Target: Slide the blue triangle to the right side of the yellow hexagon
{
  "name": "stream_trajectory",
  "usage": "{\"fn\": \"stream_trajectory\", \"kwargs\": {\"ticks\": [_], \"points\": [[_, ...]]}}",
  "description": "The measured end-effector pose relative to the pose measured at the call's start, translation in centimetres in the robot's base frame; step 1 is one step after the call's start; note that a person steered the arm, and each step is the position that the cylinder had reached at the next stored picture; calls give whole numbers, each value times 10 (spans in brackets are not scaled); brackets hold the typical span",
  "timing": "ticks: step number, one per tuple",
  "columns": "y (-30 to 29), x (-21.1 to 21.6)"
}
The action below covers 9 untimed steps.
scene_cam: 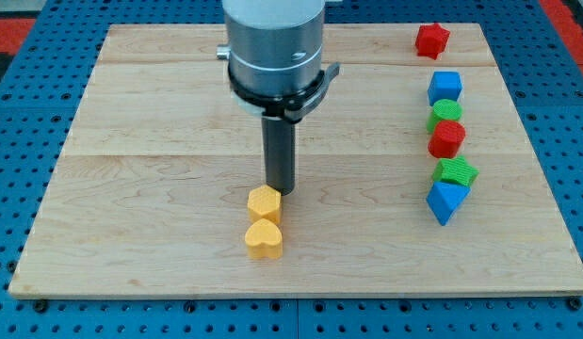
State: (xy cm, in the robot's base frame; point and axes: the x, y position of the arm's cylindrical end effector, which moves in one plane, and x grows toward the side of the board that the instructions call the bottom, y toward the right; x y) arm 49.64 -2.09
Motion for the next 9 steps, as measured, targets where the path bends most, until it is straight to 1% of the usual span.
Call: {"fn": "stream_trajectory", "kwargs": {"ticks": [2,4,5,8,9], "points": [[2,21],[40,-24],[42,-48],[43,-44],[52,-28]]}}
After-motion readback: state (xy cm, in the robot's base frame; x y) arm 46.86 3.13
